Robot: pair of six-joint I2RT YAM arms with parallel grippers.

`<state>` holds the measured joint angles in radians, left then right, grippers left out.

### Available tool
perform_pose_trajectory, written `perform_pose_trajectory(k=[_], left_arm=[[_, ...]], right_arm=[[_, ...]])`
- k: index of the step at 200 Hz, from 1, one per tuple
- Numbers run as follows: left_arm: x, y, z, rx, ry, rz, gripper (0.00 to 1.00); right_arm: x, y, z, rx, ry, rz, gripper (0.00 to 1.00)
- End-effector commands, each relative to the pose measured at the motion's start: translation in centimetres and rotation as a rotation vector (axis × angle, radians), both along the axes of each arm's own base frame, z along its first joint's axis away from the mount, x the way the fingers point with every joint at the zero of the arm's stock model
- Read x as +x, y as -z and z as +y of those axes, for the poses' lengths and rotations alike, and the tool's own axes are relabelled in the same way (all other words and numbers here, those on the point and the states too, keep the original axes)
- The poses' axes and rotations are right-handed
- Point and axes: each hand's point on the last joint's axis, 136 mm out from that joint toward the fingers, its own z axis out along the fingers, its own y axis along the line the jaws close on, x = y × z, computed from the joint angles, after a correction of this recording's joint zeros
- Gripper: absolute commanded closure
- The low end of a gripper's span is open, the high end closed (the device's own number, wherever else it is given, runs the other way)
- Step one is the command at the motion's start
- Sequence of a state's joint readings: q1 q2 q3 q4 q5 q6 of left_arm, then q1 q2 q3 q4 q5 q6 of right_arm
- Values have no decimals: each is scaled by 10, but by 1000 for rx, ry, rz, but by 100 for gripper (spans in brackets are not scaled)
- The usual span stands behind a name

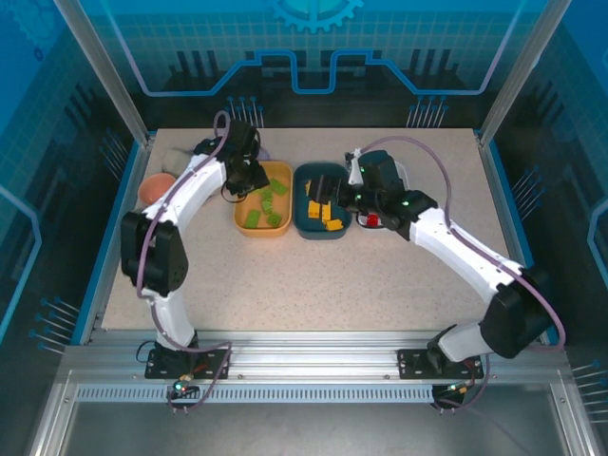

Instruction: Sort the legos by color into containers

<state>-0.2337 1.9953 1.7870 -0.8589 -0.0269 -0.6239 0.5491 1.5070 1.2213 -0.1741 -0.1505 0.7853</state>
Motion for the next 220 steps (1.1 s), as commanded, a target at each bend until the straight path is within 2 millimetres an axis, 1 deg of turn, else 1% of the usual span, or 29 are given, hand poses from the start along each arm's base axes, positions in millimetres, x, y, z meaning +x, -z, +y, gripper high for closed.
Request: perform_pose_trajectory(k=[1,15,39,79,97,117,127,141,153,170,182,185,190,191,197,199,203,207,209,211,216,220], left_arm=[[20,15,9,32,-38,28,61],[31,27,15,59,-67,50,61],[40,49,22,92,-99,91,61],[46,75,27,111,-121,140,56],[48,81,25,110,-114,153,52],[52,75,24,106,-104,140,44],[53,66,24,104,-99,126,40],[55,48,21,96,-92,92,36],[55,25,17,88,-79,47,34],[48,-12,10,87,-56,-19,29],[36,-33,6,76,-51,-47,25],[32,-38,5,70,-50,-55,19],[26,-45,5,64,-50,-64,16],[25,-49,4,60,-50,-72,14],[16,-57,3,45,-44,-86,4],[12,-61,3,40,-43,-94,2],[7,-70,1,26,-37,-115,1],[-1,-71,-1,15,-31,-119,1],[-5,-76,-1,4,-27,-132,1],[-10,-79,-2,-3,-23,-138,1],[-17,-91,-5,-32,-10,-177,1],[-26,-94,-6,-50,2,-191,1]], right_arm=[[32,-35,9,106,12,-85,11],[38,-33,7,105,18,-74,11],[45,-24,0,99,32,-36,11],[42,-10,-7,87,32,12,11],[40,-7,-10,82,33,17,11],[38,-6,-13,71,24,24,11],[36,-7,-13,63,15,22,10],[34,-11,-15,48,5,15,10],[32,-17,-18,31,-3,-2,10],[25,-24,-27,-19,-7,-24,9],[20,-30,-35,-51,-7,-39,9],[18,-30,-38,-60,-5,-38,9],[15,-32,-42,-75,-3,-42,8],[15,-31,-43,-80,-1,-41,8],[11,-33,-51,-106,10,-43,8],[10,-32,-53,-120,15,-44,7],[6,-34,-59,-145,26,-49,6],[4,-34,-66,-173,44,-53,5],[2,-33,-70,-189,54,-50,2],[1,-33,-74,-204,66,-52,1],[-3,-32,-84,-239,94,-49,0],[-6,-32,-94,-265,125,-54,0]])
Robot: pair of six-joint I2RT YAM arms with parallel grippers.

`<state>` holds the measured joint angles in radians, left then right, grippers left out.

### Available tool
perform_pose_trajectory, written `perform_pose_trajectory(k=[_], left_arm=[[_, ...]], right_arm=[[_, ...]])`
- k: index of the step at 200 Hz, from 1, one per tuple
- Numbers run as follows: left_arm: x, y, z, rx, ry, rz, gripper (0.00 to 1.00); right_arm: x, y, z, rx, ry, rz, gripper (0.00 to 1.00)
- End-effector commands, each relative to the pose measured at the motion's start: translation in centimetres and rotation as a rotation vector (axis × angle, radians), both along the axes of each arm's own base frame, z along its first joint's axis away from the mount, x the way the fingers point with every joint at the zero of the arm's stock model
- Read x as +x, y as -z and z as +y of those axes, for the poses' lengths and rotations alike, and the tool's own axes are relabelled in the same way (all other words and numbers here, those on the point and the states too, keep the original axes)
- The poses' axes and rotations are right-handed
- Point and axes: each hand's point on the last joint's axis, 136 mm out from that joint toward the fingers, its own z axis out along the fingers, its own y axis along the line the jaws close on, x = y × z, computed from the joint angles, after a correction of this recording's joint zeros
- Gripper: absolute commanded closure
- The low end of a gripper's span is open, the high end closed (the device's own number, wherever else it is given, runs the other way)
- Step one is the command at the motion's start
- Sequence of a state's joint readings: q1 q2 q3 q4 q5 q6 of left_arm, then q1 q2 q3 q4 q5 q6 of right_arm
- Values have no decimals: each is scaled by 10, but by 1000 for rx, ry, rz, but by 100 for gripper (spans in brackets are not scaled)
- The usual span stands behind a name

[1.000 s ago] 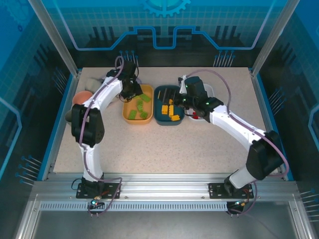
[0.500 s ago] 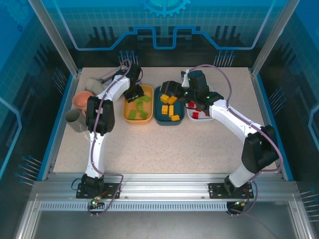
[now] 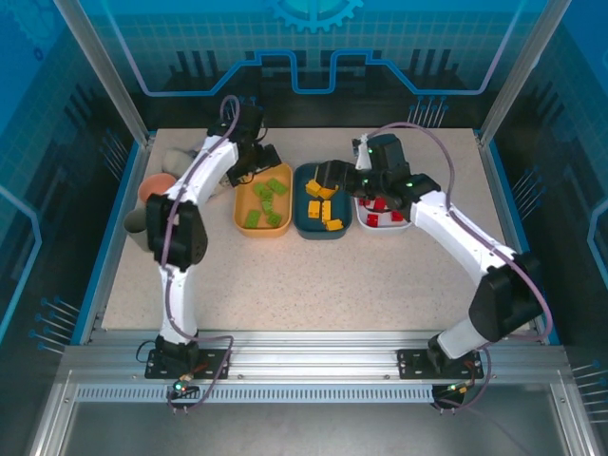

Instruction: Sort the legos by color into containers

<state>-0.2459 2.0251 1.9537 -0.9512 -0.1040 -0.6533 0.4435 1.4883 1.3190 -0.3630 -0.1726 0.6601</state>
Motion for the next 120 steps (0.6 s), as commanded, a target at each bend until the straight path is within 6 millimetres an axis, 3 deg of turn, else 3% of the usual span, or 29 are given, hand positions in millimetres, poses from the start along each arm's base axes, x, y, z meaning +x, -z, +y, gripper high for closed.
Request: perform_pose_trajectory(k=[1,13,32,44,63,80,95,120], left_arm=[[-43,-57,-10,-94,58,-135,1],[-68,-77,-13,-149,92,-207,1],[-117,-86,-18,-206,182,-254,1],[-151,-78,-9,-176,202,-238,1],[-199,-60,21,-57,173,-204,1],[-232,-42,73,137,3,-177,1],[-243,-32,110,291,-108,-250,1],[-228,-17,119,479,57,-497,1]], right_arm=[[-18,-16,-52,-175,107,-48,0],[-30,-11,-78,-235,178,-37,0],[-56,0,-117,-297,298,15,0],[-76,7,-135,-356,328,35,0],[-102,25,-167,-484,424,81,0],[-111,45,-192,-579,495,62,0],[-102,65,-191,-634,432,-65,0],[-87,84,-205,-706,496,-236,0]])
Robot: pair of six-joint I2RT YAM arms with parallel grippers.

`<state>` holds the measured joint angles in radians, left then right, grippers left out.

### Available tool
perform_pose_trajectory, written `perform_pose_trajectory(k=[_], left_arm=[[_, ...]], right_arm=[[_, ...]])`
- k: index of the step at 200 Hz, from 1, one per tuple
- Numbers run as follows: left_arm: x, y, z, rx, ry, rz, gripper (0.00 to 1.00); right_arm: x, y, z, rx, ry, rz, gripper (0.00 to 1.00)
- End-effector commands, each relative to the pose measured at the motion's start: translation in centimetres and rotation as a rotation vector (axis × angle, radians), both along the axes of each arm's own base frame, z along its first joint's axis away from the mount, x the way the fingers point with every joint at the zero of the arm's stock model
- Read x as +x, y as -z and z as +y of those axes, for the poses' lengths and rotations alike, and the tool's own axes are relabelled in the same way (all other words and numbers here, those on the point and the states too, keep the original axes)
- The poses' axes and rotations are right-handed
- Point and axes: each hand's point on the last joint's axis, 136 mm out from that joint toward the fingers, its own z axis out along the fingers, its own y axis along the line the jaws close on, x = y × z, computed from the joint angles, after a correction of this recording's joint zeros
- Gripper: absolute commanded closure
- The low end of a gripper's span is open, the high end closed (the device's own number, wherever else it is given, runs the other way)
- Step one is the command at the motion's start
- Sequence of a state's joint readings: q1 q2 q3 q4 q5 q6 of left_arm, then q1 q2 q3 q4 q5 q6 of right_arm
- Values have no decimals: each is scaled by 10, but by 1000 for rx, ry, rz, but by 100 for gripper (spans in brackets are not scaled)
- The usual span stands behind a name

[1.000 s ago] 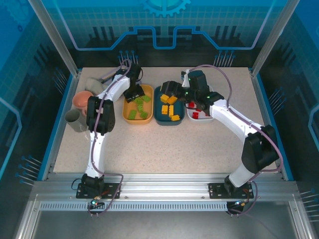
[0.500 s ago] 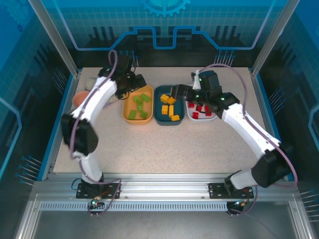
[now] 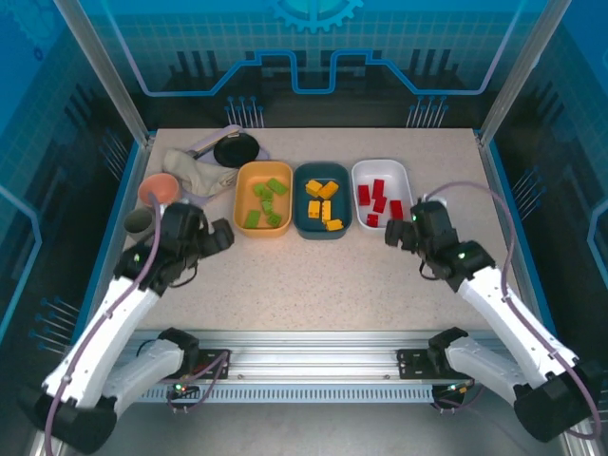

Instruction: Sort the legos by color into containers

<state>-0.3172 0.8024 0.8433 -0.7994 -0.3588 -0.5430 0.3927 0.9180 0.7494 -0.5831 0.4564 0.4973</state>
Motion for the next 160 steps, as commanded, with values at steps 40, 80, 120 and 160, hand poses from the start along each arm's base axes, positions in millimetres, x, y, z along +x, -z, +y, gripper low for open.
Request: perform_pose_trajectory(k=[40,80,120,160], left_arm=[[33,41,47,386,33,-211,1],[77,73,54,320,-9,-190,1],[124,97,60,292,-7,-181,1],[158,93,67,245,6,-252,1]], right_arm=[[59,28,-9,-237,-99,-127,0],[95,40,-1,-279,-175,-134,0],[116,59,-18,-202,-153,-227,0],[138,61,-24,-174,-201,-279,0]])
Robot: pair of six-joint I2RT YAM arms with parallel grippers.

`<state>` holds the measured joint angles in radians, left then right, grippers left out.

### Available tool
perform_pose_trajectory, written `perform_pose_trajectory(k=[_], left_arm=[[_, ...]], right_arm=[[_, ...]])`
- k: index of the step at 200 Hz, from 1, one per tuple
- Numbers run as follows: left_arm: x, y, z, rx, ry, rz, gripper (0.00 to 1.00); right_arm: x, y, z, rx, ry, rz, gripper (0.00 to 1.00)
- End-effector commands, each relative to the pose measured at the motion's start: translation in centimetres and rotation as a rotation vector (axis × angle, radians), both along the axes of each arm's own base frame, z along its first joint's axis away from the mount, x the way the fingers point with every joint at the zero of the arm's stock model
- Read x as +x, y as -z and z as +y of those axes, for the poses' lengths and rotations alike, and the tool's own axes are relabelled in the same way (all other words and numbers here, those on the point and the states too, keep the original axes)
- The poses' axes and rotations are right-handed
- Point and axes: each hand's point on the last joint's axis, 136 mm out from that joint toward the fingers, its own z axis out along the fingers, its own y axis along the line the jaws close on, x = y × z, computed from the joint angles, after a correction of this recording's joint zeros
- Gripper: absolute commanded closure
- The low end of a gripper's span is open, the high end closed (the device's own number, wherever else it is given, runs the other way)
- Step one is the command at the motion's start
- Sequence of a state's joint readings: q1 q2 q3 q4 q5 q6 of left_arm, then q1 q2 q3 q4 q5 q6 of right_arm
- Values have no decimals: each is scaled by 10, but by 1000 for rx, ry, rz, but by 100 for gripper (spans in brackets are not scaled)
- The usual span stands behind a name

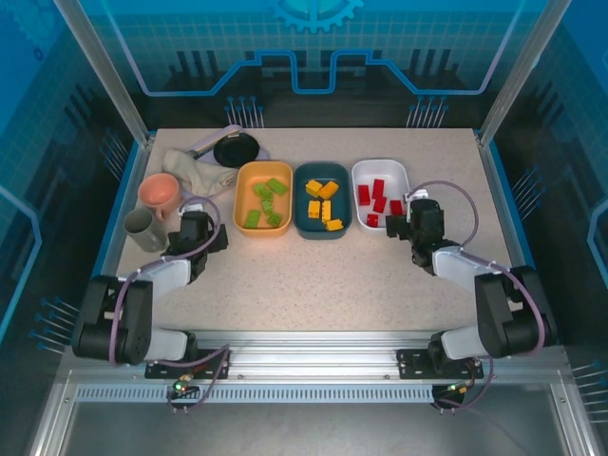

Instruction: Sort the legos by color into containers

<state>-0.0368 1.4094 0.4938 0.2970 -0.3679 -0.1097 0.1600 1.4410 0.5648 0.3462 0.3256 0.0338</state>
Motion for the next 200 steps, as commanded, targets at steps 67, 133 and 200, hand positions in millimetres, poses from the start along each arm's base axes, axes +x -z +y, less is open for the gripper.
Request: perform_pose_trajectory(k=[67,133,200], left_arm=[[34,-30,-16,-16,112,-310,1],[33,-30,-16,-18,113,-309,1],[34,-31,-16,-18,113,-311,1]], right_arm=[[-6,-16,-15,124,-44,-313,0],[8,-9,-7,69,-42,-223,0],[9,-9,-7,72,-43,-221,0]])
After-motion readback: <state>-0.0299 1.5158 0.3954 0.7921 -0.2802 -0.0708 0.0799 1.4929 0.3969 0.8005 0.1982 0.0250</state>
